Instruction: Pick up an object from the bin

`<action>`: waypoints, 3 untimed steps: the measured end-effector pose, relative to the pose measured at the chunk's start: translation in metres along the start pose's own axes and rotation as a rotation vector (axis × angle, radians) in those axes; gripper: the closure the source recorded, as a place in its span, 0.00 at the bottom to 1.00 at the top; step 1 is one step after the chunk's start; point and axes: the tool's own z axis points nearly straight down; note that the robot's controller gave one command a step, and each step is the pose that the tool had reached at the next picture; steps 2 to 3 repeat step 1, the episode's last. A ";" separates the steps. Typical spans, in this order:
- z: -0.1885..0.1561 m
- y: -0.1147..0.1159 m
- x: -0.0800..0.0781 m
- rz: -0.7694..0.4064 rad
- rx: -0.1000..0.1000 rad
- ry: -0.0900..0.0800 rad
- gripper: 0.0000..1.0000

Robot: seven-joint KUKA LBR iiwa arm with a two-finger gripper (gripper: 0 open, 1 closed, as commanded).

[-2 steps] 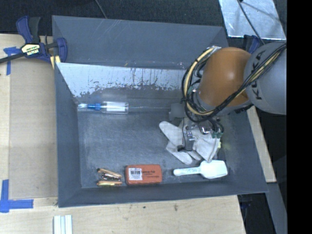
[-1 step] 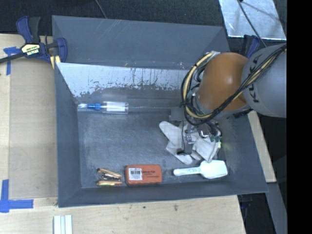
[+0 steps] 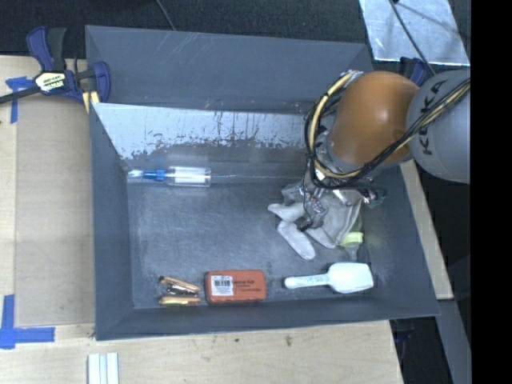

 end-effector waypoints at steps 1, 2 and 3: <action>0.000 0.000 0.000 0.001 0.000 0.000 1.00; 0.000 0.000 0.000 0.001 0.000 0.000 1.00; 0.000 0.000 0.000 0.001 0.000 0.000 1.00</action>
Offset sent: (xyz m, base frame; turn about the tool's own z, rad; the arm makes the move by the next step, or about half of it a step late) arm -0.0156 0.0034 0.1171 0.0259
